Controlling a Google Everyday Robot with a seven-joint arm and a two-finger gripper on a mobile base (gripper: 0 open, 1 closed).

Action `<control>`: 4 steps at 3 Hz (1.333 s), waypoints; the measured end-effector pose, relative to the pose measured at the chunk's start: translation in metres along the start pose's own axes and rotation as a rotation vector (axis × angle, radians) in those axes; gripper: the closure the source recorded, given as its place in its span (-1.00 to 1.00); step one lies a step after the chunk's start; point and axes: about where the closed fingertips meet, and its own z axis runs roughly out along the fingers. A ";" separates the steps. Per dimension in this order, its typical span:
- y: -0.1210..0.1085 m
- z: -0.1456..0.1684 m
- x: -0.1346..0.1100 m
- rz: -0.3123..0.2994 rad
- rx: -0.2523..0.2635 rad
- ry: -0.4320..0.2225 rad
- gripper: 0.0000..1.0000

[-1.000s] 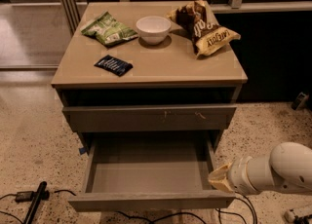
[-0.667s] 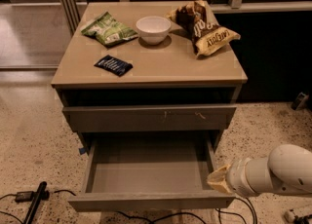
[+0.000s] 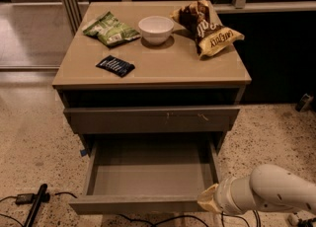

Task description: Close middle drawer

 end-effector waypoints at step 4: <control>0.023 0.093 0.034 0.001 -0.028 0.011 0.65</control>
Offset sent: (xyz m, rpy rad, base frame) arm -0.0240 0.0411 -0.0950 0.0222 0.0161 0.0167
